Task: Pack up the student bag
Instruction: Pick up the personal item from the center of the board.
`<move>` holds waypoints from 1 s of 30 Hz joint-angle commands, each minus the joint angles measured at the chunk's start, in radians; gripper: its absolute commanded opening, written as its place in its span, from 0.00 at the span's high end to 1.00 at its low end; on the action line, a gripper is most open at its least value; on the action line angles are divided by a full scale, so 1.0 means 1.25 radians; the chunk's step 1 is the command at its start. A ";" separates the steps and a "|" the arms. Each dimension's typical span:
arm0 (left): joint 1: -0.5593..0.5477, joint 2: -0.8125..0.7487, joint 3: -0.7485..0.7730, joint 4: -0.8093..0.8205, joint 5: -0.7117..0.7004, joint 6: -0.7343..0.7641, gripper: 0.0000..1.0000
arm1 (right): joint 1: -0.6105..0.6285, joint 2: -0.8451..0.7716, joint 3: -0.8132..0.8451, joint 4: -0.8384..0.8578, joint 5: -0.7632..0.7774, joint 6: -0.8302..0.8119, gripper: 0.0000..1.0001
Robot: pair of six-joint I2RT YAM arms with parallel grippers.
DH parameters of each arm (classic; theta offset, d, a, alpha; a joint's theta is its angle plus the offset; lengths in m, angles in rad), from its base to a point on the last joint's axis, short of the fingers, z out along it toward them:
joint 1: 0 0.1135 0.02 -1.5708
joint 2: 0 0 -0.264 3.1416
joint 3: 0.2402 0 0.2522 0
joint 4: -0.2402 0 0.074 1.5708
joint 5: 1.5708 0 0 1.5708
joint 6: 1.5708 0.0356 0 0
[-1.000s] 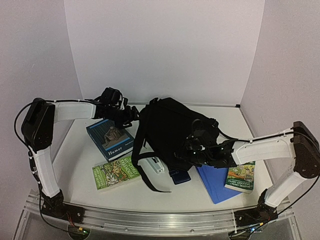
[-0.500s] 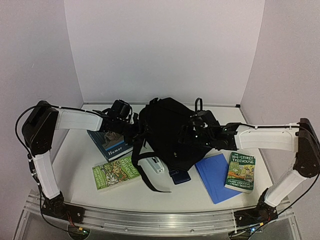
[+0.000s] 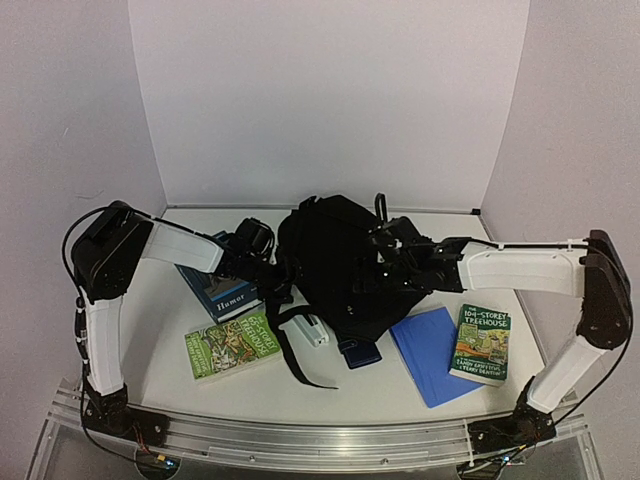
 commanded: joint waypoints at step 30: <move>-0.001 0.057 -0.002 0.100 0.003 -0.006 0.73 | 0.034 0.340 0.309 -0.164 0.149 -0.195 0.16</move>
